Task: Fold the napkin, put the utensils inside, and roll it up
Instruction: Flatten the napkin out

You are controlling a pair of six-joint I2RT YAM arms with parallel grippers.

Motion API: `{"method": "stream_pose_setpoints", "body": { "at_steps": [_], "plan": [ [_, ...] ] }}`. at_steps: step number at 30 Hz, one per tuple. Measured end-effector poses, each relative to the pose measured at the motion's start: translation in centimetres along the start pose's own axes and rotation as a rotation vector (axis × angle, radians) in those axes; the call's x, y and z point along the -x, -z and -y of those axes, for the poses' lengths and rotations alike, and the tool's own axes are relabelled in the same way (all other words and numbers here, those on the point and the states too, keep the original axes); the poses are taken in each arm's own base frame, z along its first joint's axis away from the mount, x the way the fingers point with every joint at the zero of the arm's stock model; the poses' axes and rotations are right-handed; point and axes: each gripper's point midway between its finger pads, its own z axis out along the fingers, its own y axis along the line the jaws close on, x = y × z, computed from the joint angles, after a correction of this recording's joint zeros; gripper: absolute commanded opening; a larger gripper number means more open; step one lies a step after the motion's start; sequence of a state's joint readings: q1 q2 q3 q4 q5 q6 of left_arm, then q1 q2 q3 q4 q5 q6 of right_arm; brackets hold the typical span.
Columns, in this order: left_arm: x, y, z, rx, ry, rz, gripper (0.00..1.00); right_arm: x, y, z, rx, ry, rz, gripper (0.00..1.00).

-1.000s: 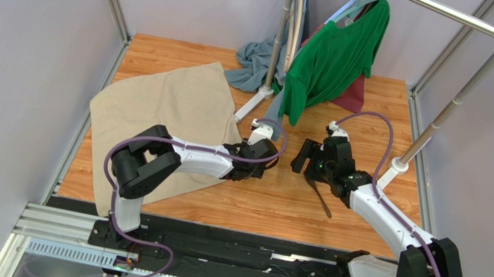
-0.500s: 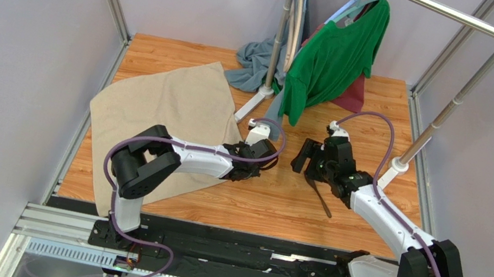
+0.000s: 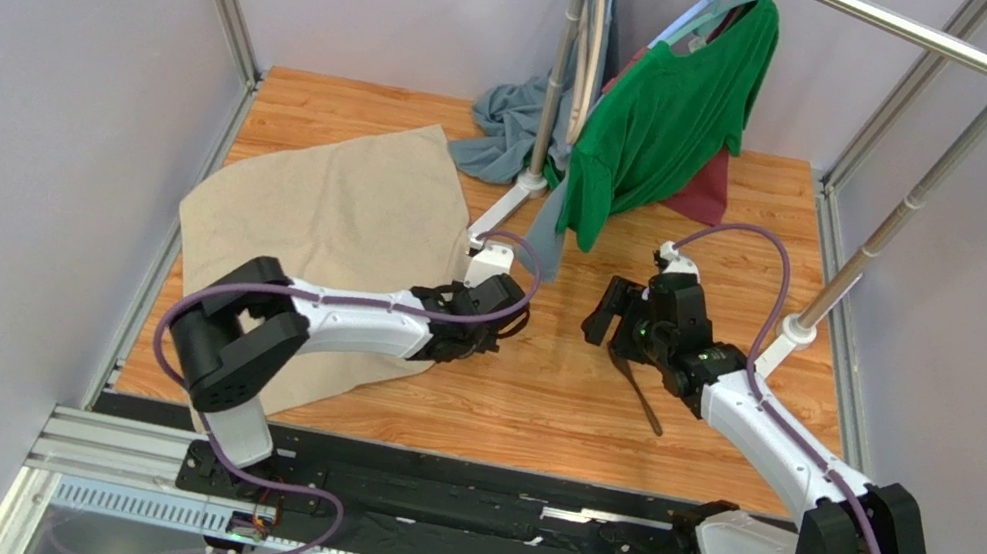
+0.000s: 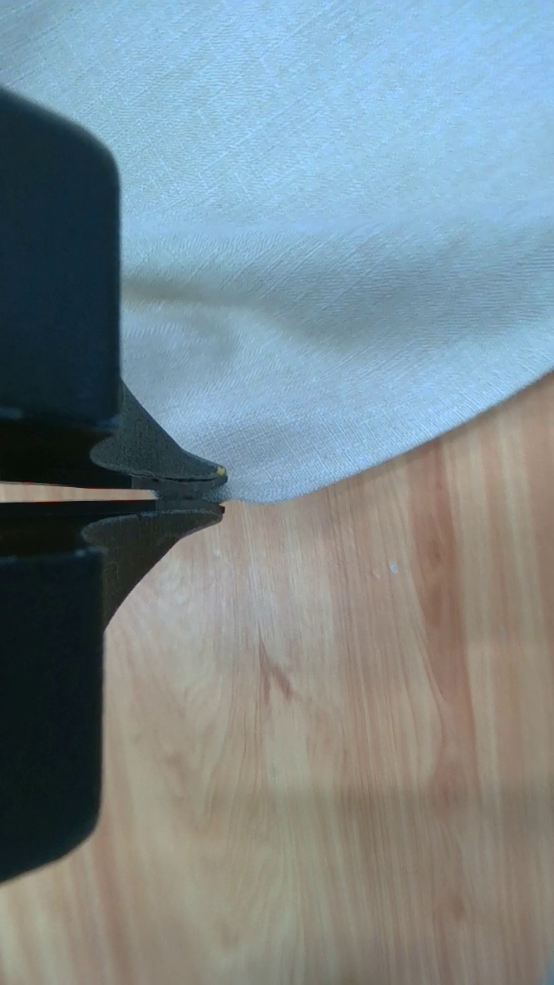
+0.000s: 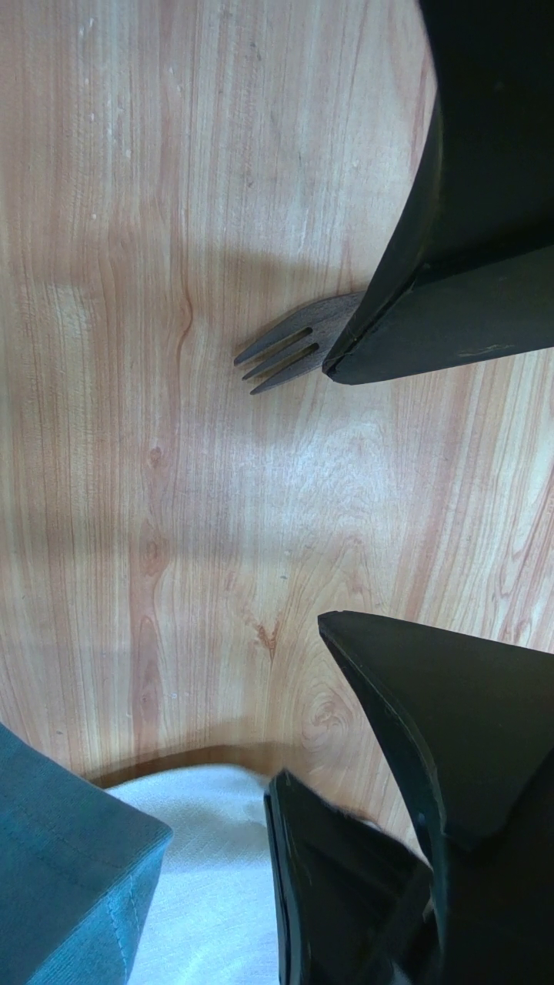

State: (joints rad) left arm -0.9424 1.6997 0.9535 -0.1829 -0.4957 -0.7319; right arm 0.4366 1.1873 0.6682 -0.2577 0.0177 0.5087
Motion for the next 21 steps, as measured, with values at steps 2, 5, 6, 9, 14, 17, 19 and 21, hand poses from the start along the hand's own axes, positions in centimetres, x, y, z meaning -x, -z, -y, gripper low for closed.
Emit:
{"method": "stream_pose_setpoints", "body": {
  "at_steps": [2,5,6,9,14,17,19,21],
  "plan": [
    [1.1,0.9,0.4,-0.039,0.016,0.019,0.00,0.0,0.0,0.0,0.000,0.000,0.000,0.76],
    [3.1,2.0,1.8,-0.127,0.037,0.060,0.00,0.0,0.0,0.0,0.000,0.000,0.000,0.76],
    [3.6,2.3,2.3,-0.155,0.039,0.066,0.00,0.0,0.0,0.0,-0.002,0.000,0.001,0.76],
    [4.1,2.5,3.8,-0.226,0.033,0.065,0.00,0.0,0.0,0.2,-0.008,0.000,0.000,0.76],
    [4.1,2.6,6.1,-0.327,0.031,0.043,0.00,0.1,0.3,0.3,-0.014,-0.001,0.008,0.76],
    [4.3,2.4,7.6,-0.380,0.033,0.034,0.00,0.3,0.5,0.3,-0.018,-0.001,0.016,0.76],
    [4.4,2.3,8.5,-0.408,0.034,0.028,0.00,0.4,0.6,0.4,-0.021,-0.001,0.020,0.76],
    [4.5,2.2,9.2,-0.432,0.033,0.018,0.00,0.4,0.8,0.4,-0.024,-0.001,0.022,0.76]
  ]
}}
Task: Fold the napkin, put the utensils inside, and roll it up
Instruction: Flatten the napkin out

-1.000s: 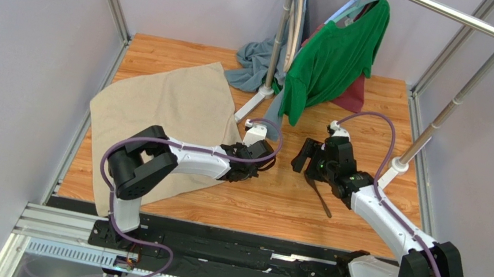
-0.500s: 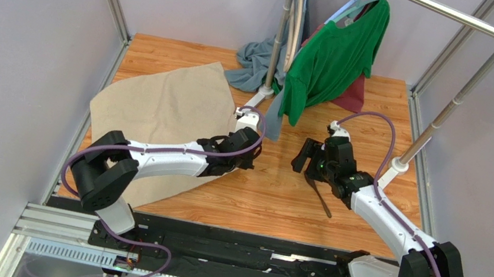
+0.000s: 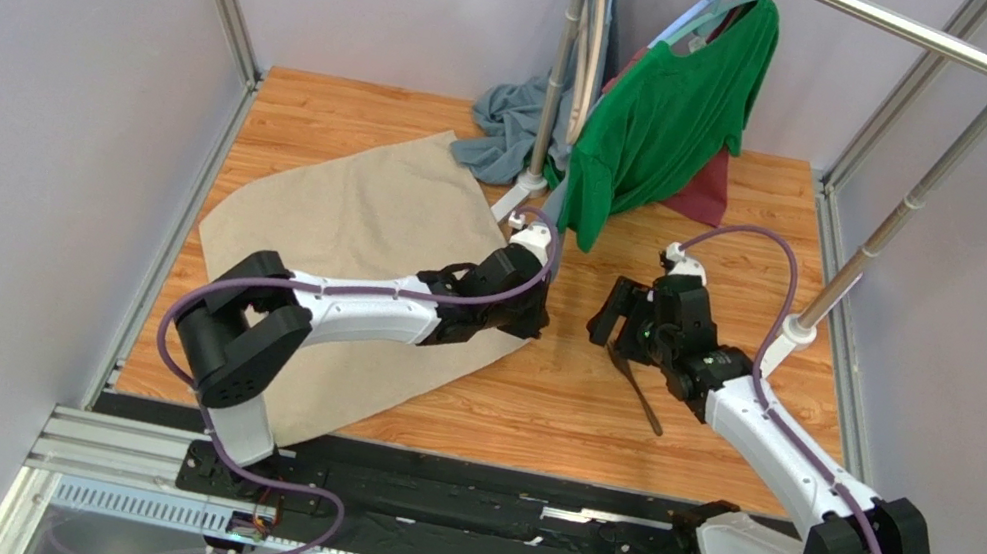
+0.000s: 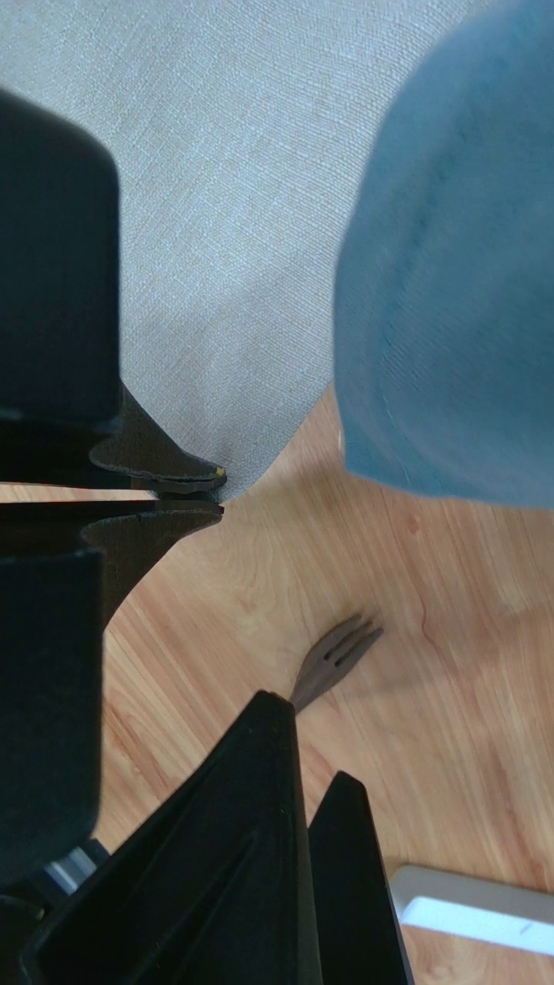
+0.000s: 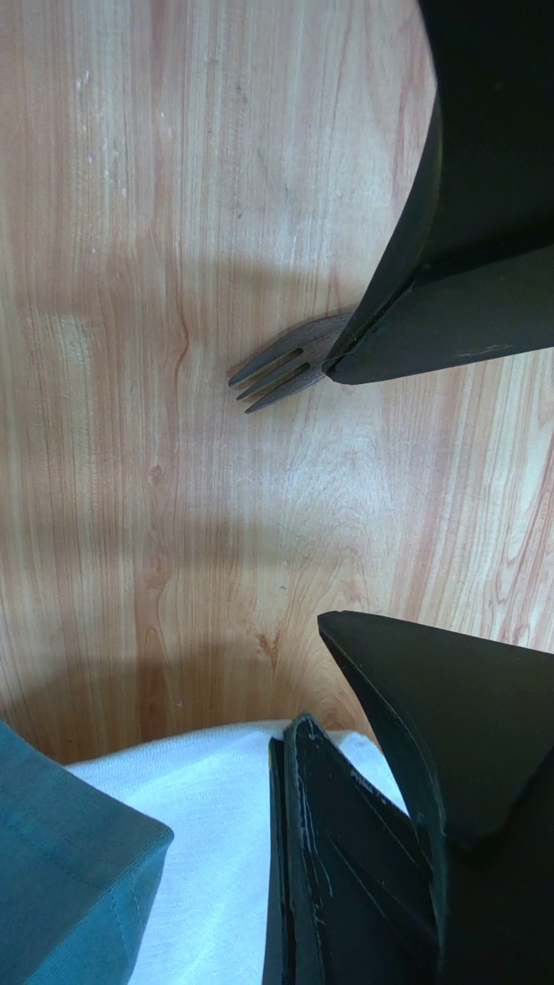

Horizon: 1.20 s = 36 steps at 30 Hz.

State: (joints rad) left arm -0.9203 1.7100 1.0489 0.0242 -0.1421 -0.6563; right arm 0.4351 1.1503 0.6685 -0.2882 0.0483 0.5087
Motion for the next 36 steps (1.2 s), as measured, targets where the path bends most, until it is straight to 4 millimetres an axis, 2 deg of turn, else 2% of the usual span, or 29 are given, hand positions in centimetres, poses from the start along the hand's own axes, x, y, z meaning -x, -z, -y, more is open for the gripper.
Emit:
{"method": "stream_pose_setpoints", "body": {
  "at_steps": [9,14,19,20,22,23,25,27,28,31,36],
  "plan": [
    [1.3,-0.2,3.2,-0.126,0.008,0.001,0.00,0.4,0.5,0.2,-0.009,-0.001,0.019,0.76],
    [2.0,-0.1,3.9,-0.146,0.008,0.012,0.00,0.4,0.5,0.1,-0.005,-0.002,0.019,0.76],
    [2.5,-0.4,3.9,-0.145,0.011,0.015,0.00,0.0,0.4,-1.0,0.060,-0.022,0.008,0.76],
    [2.3,-0.6,3.9,-0.143,0.011,0.010,0.03,-0.3,0.3,-1.2,0.072,-0.027,0.002,0.77],
    [1.6,-1.2,3.6,-0.137,0.011,-0.010,0.16,-0.8,0.2,-1.3,0.089,-0.036,-0.010,0.77],
    [1.1,-1.6,3.3,-0.136,0.012,-0.028,0.36,-1.2,0.1,-1.3,0.095,-0.042,-0.016,0.77],
    [0.2,-2.0,2.9,-0.133,0.012,-0.060,0.60,-1.7,0.0,-1.3,0.104,-0.050,-0.030,0.77],
    [-0.4,-2.0,2.7,-0.131,0.016,-0.079,0.71,-2.1,-0.2,-1.4,0.113,-0.056,-0.039,0.77],
    [-0.6,-1.9,2.2,-0.113,0.015,-0.084,0.84,-2.2,-0.3,-1.4,0.115,-0.058,-0.044,0.77],
    [-0.8,-1.2,0.6,-0.077,0.033,-0.092,0.86,-2.2,-0.7,-1.6,0.127,-0.068,-0.046,0.77],
    [1.0,2.6,-2.0,-0.048,0.074,-0.046,0.87,-2.9,-2.0,-1.9,0.141,-0.072,-0.076,0.76]
  ]
}}
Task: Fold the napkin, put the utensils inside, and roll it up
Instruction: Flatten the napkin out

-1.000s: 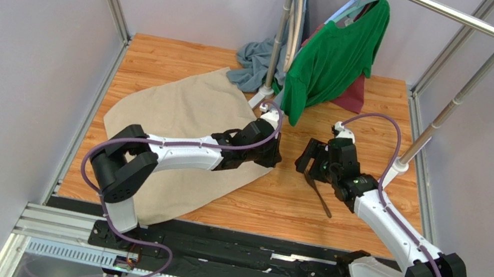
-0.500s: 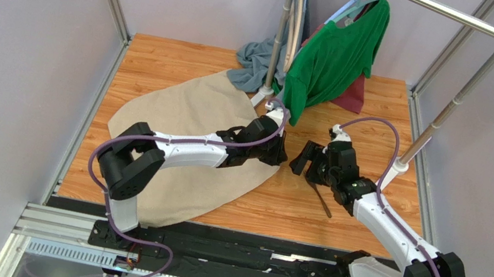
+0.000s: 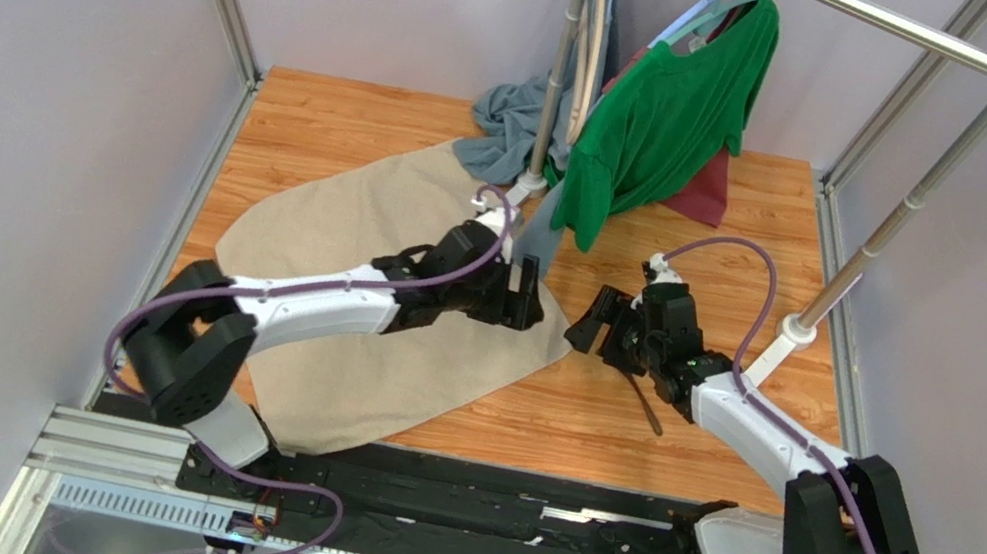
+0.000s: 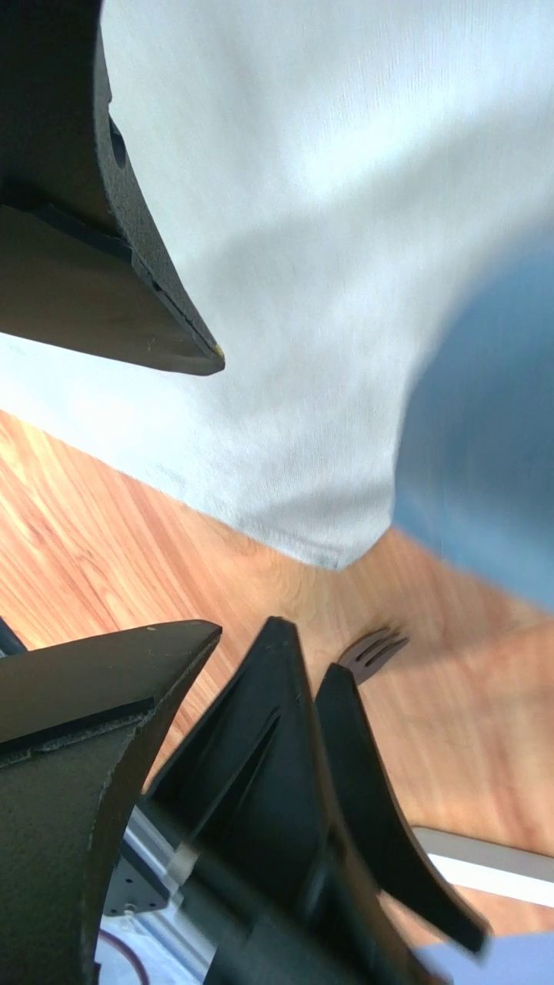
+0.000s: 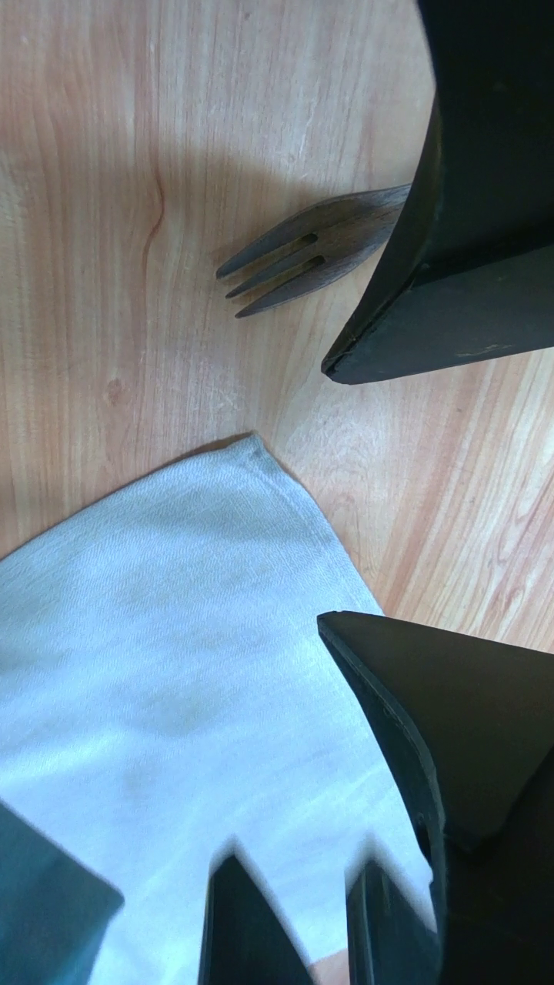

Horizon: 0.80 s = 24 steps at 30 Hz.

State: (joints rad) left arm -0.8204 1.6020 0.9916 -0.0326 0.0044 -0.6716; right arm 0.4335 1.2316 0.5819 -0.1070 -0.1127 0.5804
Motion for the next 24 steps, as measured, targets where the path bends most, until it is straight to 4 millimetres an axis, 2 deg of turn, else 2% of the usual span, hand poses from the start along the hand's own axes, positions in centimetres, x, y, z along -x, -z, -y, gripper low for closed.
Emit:
{"method": "stream_pose_setpoints", "body": {
  "at_steps": [3,7,9,12,15,18,21,24],
  "plan": [
    [1.7,3.0,-1.6,0.029,0.018,0.063,0.89,-0.8,-1.1,0.4,-0.008,-0.004,-0.034,0.74],
    [4.4,6.7,-5.4,0.090,0.059,0.152,0.89,-1.6,-2.2,0.8,-0.009,-0.008,-0.067,0.70],
    [5.9,8.3,-8.5,0.152,0.100,0.202,0.89,-1.9,-2.7,0.8,-0.005,-0.009,-0.079,0.67],
    [7.3,11.0,-14.4,0.281,0.184,0.264,0.89,-2.2,-3.5,0.9,-0.007,-0.012,-0.104,0.63],
    [8.0,14.3,-20.6,0.431,0.287,0.317,0.90,-1.8,-4.4,0.6,-0.001,-0.013,-0.107,0.59],
    [8.3,18.0,-25.9,0.571,0.398,0.382,0.92,-1.5,-5.1,0.5,0.002,-0.012,-0.105,0.53],
    [7.9,21.4,-30.0,0.687,0.490,0.436,0.92,-1.2,-5.5,0.3,-0.001,-0.013,-0.109,0.49],
    [7.2,23.7,-32.7,0.785,0.549,0.468,0.92,-0.9,-6.0,0.2,-0.008,-0.013,-0.115,0.45]
  ]
}}
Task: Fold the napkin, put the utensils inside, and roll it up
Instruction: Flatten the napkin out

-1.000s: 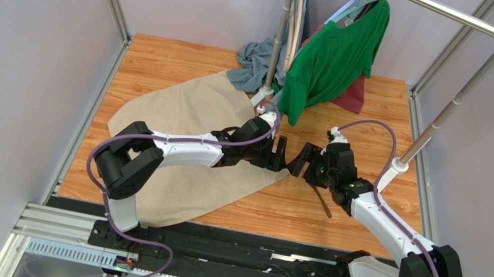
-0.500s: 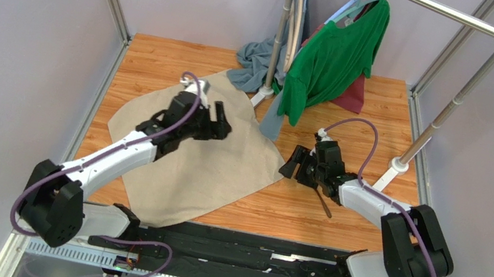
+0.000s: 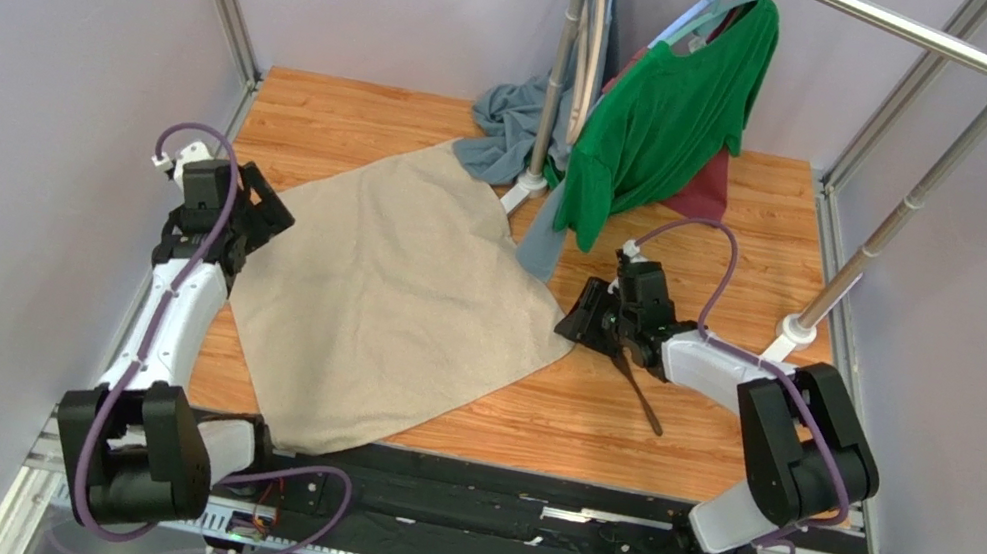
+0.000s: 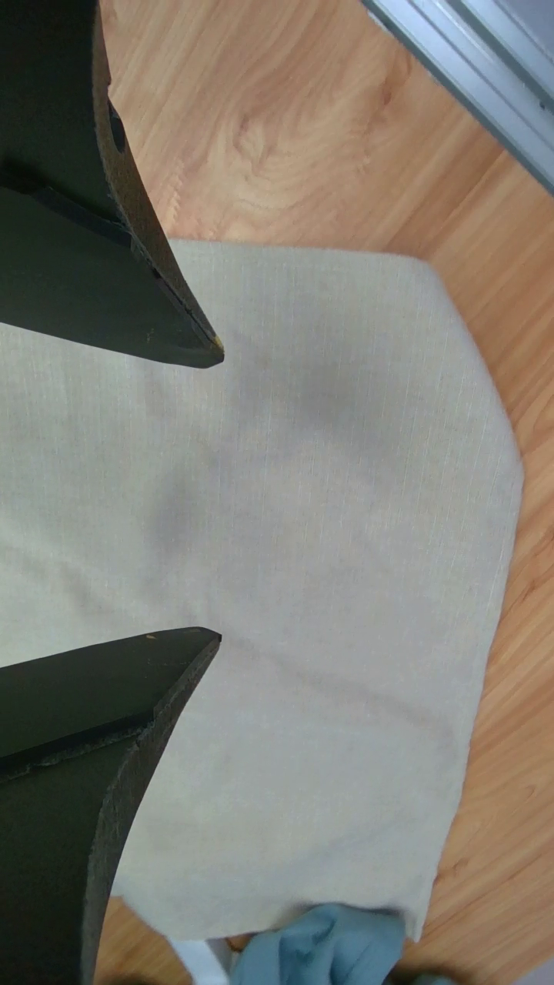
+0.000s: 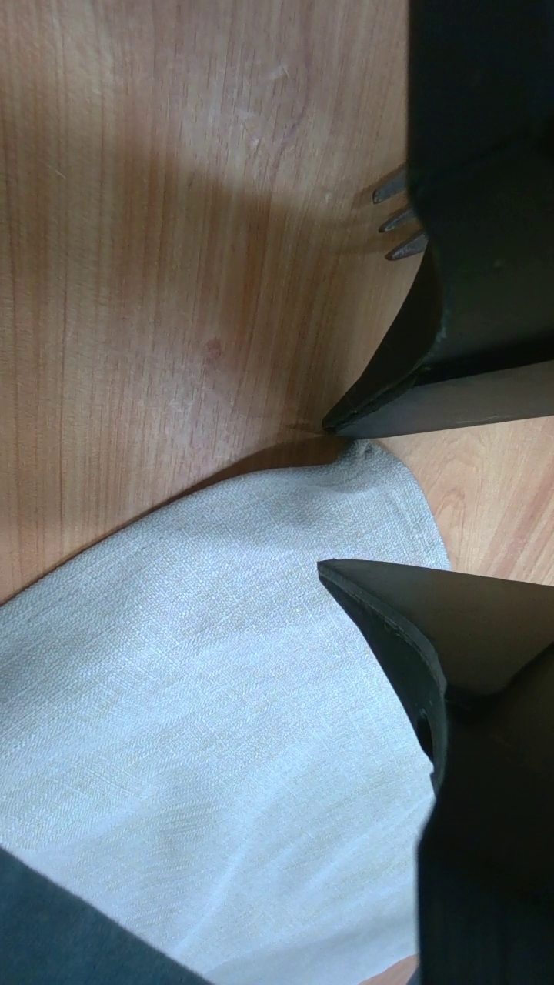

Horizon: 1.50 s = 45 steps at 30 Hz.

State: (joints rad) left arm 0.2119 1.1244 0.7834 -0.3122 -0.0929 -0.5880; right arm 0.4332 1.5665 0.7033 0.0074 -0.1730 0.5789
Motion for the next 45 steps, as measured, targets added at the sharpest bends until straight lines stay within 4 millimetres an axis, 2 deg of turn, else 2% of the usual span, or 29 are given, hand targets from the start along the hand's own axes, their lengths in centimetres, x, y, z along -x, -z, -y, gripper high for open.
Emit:
{"method": "stream_pose_setpoints", "body": {
  "at_steps": [2,5,8,11,13,16,21,23,26,31,35,37,38,40,43,45],
  "plan": [
    [0.2,-0.4,-1.0,0.037,0.009,0.006,0.91,0.0,-0.1,0.1,-0.010,-0.002,-0.009,0.45],
    [-0.5,-1.9,-2.3,0.095,0.007,-0.034,0.88,0.0,-0.2,0.1,-0.020,-0.004,-0.017,0.45],
    [-1.8,-3.8,-4.6,0.173,0.022,-0.098,0.87,-0.1,-0.1,0.2,-0.027,-0.007,-0.027,0.45],
    [-2.2,-4.5,-6.7,0.242,0.040,-0.121,0.87,-0.1,0.0,0.2,-0.034,-0.008,-0.036,0.45],
    [-2.0,-4.5,-7.3,0.262,0.048,-0.114,0.86,-0.1,0.0,0.2,-0.037,-0.009,-0.039,0.45],
    [-0.6,-4.7,-7.9,0.289,0.060,-0.081,0.86,0.0,0.2,0.3,-0.049,-0.010,-0.044,0.45],
    [1.3,-7.2,-9.1,0.324,0.096,-0.083,0.83,-0.1,0.3,0.5,-0.067,-0.012,-0.052,0.45],
    [1.3,-8.2,-10.1,0.342,0.119,-0.104,0.81,-0.2,0.3,0.7,-0.074,-0.013,-0.057,0.45],
    [0.3,-9.4,-11.6,0.359,0.150,-0.157,0.78,-0.2,0.3,0.8,-0.080,-0.014,-0.058,0.45],
    [-1.2,-10.6,-12.0,0.345,0.167,-0.221,0.69,-0.1,0.4,0.7,-0.083,-0.015,-0.060,0.45],
    [-1.3,-11.0,-11.7,0.325,0.174,-0.226,0.55,0.2,0.5,0.5,-0.082,-0.013,-0.058,0.45],
    [-1.2,-11.3,-11.6,0.311,0.179,-0.222,0.40,0.3,0.5,0.4,-0.082,-0.012,-0.058,0.45],
    [-1.2,-11.4,-11.5,0.303,0.180,-0.221,0.29,0.3,0.5,0.4,-0.082,-0.011,-0.057,0.45],
    [-1.2,-11.7,-11.1,0.281,0.183,-0.223,0.19,0.2,0.5,0.5,-0.085,-0.011,-0.059,0.45],
    [-0.9,-11.9,-10.4,0.239,0.182,-0.215,0.16,0.1,0.6,0.7,-0.093,-0.012,-0.063,0.45],
    [-0.7,-11.8,-10.1,0.217,0.178,-0.194,0.20,0.1,0.6,0.7,-0.095,-0.012,-0.063,0.45]
  ]
}}
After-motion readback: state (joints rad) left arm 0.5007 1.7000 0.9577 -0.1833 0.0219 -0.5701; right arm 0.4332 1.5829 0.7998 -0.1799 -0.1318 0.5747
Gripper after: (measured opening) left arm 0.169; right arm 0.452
